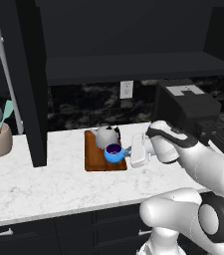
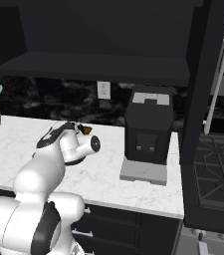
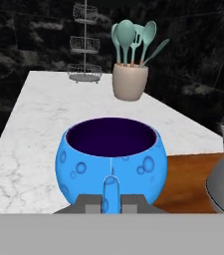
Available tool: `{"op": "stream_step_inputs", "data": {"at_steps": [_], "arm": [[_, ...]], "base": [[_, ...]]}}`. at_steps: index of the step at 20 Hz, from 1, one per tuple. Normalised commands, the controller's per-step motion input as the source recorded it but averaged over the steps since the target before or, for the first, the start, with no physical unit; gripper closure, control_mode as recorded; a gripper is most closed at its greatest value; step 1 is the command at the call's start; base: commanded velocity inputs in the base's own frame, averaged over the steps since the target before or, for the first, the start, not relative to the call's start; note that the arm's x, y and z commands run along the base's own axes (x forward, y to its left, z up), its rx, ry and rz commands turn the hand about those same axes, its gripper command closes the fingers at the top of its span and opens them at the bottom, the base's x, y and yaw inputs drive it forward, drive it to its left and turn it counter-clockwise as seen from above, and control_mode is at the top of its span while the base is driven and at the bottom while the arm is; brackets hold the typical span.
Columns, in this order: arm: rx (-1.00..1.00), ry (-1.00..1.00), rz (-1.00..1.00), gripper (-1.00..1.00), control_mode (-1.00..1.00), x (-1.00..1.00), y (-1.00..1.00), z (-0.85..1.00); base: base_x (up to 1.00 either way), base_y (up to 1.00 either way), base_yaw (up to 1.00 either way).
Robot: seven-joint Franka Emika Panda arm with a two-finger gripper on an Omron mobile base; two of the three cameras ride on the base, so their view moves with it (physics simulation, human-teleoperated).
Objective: Pick the kettle from the counter and place it on the tray. Then pick the mug from the cabinet and place it on the tray. Then close the cabinet doors.
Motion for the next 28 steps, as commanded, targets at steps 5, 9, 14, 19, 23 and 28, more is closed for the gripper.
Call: {"op": "stream_step_inputs", "data": {"at_steps": [5,9,14,19,23,28], "arm": [[0.0,0.0,0.05,1.0,-1.0,0.07,0.0,-0.12],[0.0,0.0,0.0,1.0,-1.0,0.17,0.02,-0.12],[0.0,0.0,0.0,1.0,-1.0,0.23,0.1,-0.15],[0.0,0.0,0.0,1.0,-1.0,0.25,0.1,-0.19],[0.0,0.0,0.0,1.0,-1.0,0.18,0.03,-0.19],[0.0,0.0,0.0,1.0,-1.0,0.1,0.0,-0.16]], "base": [[0.0,0.0,0.0],[0.0,0.0,0.0],[0.0,0.0,0.0],[0.0,0.0,0.0],[0.0,0.0,0.0],[0.0,0.0,0.0]]}}
